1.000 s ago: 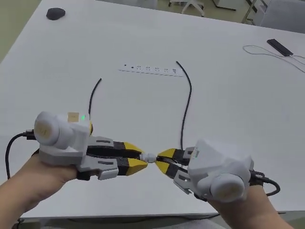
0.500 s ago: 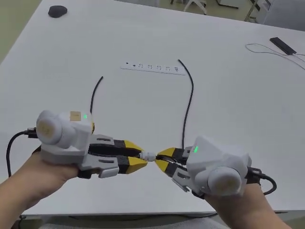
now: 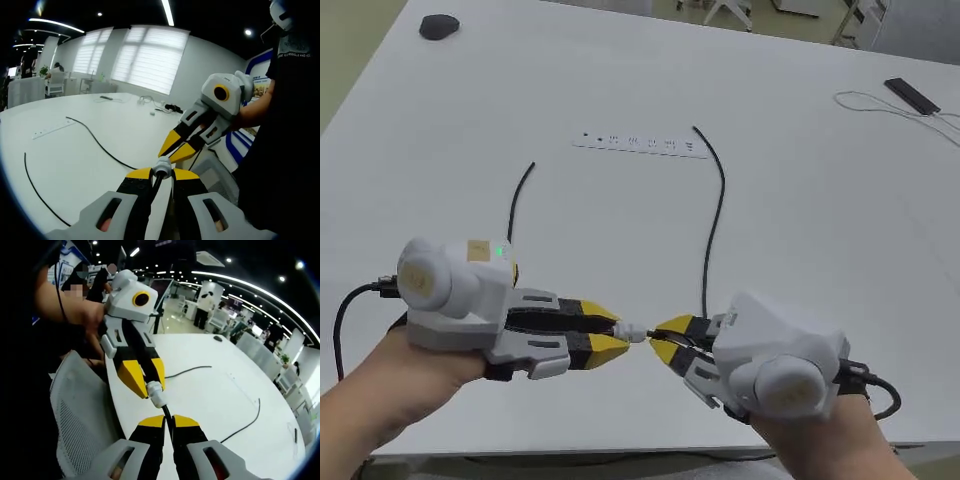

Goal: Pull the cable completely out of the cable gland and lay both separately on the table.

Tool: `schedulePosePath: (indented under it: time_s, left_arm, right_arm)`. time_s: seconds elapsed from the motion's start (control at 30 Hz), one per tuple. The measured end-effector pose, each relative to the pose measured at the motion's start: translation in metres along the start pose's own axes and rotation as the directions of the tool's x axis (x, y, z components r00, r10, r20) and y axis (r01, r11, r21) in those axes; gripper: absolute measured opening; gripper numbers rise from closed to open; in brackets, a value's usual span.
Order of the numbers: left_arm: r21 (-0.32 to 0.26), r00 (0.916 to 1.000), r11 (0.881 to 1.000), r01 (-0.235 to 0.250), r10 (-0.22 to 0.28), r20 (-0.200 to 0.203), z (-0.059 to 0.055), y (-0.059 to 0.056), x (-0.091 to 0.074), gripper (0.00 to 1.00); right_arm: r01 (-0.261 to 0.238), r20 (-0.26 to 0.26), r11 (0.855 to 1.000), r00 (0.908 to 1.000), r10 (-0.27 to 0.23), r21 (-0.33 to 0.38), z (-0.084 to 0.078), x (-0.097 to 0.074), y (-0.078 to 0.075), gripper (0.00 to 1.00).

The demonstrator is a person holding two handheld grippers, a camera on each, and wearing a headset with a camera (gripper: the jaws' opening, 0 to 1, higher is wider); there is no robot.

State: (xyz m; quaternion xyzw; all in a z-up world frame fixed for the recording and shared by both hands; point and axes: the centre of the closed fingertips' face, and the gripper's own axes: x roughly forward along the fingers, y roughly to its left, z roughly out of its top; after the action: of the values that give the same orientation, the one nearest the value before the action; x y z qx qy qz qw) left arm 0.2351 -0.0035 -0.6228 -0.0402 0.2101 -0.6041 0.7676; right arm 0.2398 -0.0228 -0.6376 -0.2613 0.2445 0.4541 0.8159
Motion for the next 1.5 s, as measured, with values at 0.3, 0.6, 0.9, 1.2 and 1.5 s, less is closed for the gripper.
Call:
schedulePosePath:
  time_s: [0.3,0.6,0.9,1.2,1.5]
  left_arm:
    - [-0.004,1.0,1.0,-0.002,0.002,0.001,0.001,0.002,0.003,0.15]
    - [-0.032,0.9997,0.999,-0.005,0.006,0.022,0.004,0.002,-0.002,0.15]
    - [-0.039,0.9993,0.999,-0.01,0.012,0.034,0.006,0.001,-0.003,0.15]
    - [-0.057,0.9994,0.998,0.005,-0.003,0.034,0.0,-0.004,0.004,0.15]
    - [-0.06,0.9996,0.998,0.002,0.0,0.029,-0.003,-0.002,0.003,0.15]
  right_arm:
    - [0.008,-0.002,1.0,1.0,-0.008,0.014,-0.001,0.0,-0.002,0.0]
    - [0.036,-0.019,0.999,0.9992,-0.035,0.036,-0.011,-0.003,-0.01,0.0]
    - [0.092,-0.071,0.981,0.9942,-0.081,0.168,-0.041,-0.004,-0.023,0.0]
    - [0.146,-0.146,0.931,0.984,-0.102,0.335,-0.07,0.002,-0.029,0.0]
    - [0.153,-0.163,0.917,0.9818,-0.098,0.368,-0.076,0.001,-0.027,0.0]
